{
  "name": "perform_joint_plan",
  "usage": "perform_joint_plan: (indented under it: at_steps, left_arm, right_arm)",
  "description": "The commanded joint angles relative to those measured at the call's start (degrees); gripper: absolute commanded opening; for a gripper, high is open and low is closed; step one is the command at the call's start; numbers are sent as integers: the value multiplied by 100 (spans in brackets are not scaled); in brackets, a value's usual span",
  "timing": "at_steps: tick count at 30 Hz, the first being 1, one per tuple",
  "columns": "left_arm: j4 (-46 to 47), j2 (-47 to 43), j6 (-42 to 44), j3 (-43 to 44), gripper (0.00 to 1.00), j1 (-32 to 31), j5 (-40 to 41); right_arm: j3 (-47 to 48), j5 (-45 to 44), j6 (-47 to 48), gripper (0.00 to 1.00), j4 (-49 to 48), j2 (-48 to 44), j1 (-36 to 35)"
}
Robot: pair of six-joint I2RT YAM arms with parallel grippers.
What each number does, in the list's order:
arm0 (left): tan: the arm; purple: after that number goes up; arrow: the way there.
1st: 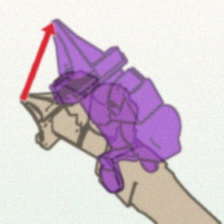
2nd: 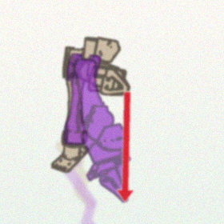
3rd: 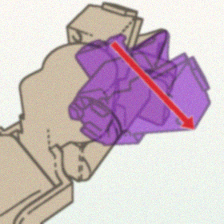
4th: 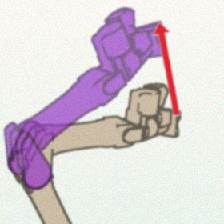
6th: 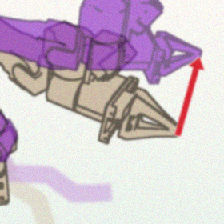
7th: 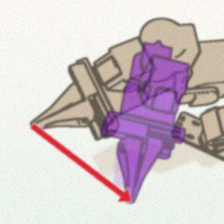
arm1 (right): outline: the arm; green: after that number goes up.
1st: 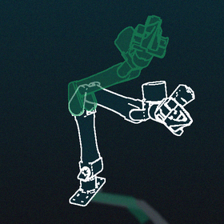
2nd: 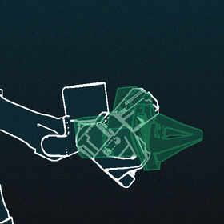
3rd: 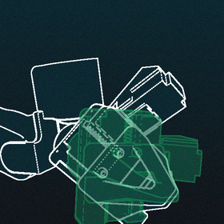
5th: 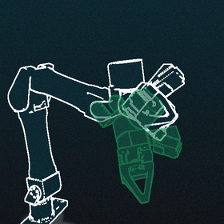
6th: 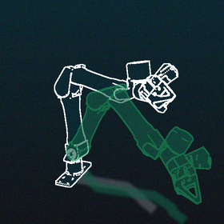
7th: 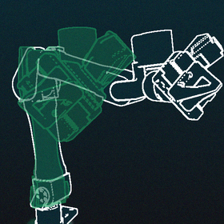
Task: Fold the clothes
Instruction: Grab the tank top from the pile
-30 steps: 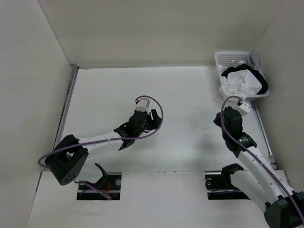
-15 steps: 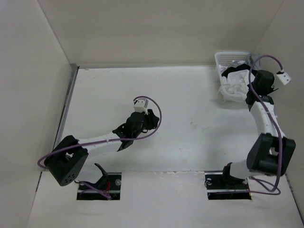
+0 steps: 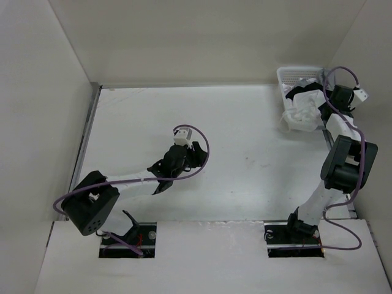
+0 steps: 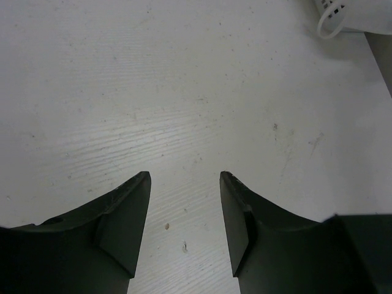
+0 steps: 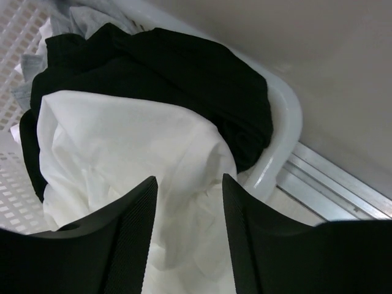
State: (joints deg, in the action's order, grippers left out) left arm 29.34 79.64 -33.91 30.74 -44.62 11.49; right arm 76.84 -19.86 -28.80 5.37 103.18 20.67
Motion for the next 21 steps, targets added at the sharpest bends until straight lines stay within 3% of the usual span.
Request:
perform_joint_plan:
  at_steps: [1,4,6,7,13,21]
  left_arm:
    - [423,105,-89,-16,48,19,-155]
    - [467,157,-98,-16,47,37,-173]
    - [476,184,-98,-16,47,54,-173]
    - [485,210,-98,-7,47,55,-173]
    - [520,324,-194,28,47,72,-225]
    - [458,-44,-607,-138,46,625,-402]
  right_arm:
    - [437,281,58,48,-405,228,12]
    - [648,281,41,27,-361,466,12]
    - [623,167,-20,7,-404,397,12]
    - [509,79,-82,3,-535,240,-40]
    - [208,262,-47,0,-1424,-1236,-795]
    - [1649,728,76,1,-976,-2327,-2447]
